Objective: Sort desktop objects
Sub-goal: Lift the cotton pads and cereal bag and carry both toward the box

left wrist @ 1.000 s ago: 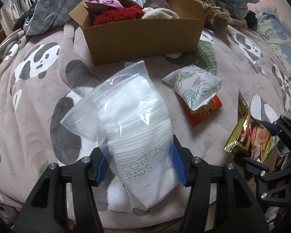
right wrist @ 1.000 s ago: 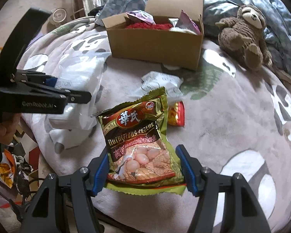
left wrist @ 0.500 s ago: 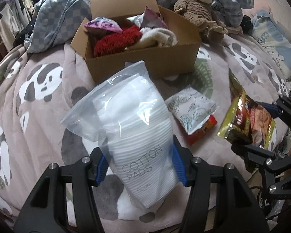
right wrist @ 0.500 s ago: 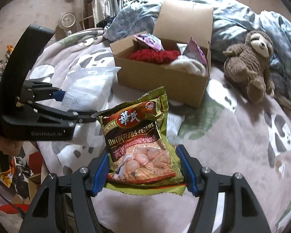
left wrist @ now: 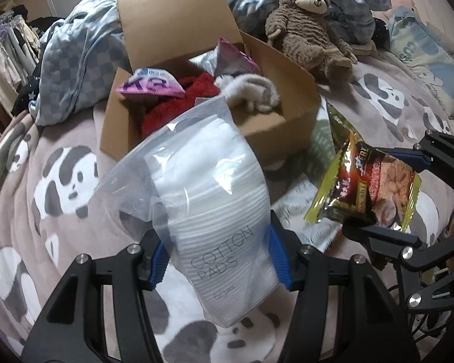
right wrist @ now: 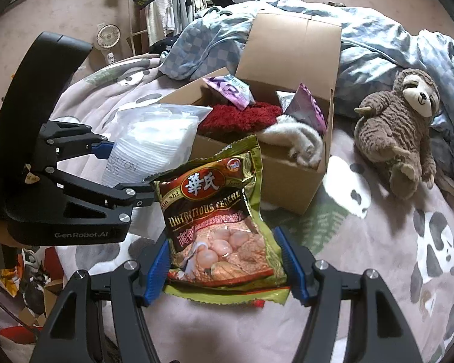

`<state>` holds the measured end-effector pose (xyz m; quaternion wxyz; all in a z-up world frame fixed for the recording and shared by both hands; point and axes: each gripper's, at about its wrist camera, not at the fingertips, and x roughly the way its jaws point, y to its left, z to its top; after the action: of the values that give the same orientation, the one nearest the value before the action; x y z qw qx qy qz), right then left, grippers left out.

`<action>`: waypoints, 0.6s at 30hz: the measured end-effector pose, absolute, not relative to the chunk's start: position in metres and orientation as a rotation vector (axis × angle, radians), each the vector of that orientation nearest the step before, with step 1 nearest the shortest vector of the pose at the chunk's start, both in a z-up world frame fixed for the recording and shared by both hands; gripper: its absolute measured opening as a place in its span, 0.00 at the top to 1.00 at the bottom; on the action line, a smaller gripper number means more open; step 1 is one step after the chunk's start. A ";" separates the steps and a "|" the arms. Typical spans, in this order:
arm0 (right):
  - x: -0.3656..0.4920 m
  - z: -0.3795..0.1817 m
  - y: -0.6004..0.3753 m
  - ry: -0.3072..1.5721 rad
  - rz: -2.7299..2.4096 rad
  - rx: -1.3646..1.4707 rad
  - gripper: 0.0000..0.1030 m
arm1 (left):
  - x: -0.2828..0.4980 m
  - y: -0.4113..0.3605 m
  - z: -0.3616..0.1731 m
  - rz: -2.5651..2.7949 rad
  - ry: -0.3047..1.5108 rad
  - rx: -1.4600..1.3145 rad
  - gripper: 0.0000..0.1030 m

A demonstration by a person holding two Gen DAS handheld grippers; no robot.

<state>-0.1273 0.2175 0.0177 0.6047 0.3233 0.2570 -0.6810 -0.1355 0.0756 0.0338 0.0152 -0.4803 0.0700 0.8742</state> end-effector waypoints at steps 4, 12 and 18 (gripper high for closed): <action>-0.142 0.025 0.202 0.594 -1.586 0.737 0.35 | -0.154 0.072 0.044 2.737 0.246 -1.472 0.47; -0.164 0.043 0.174 0.579 -1.597 0.705 0.35 | -0.189 0.065 0.063 2.782 0.240 -1.427 0.47; -0.173 0.051 0.152 0.597 -1.597 0.681 0.35 | -0.213 0.061 0.067 2.805 0.261 -1.424 0.46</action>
<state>-0.1730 0.1520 0.0506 0.6076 0.2945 0.2582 -0.6909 -0.2126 0.0609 0.0673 -0.0072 -0.4511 0.0827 0.8886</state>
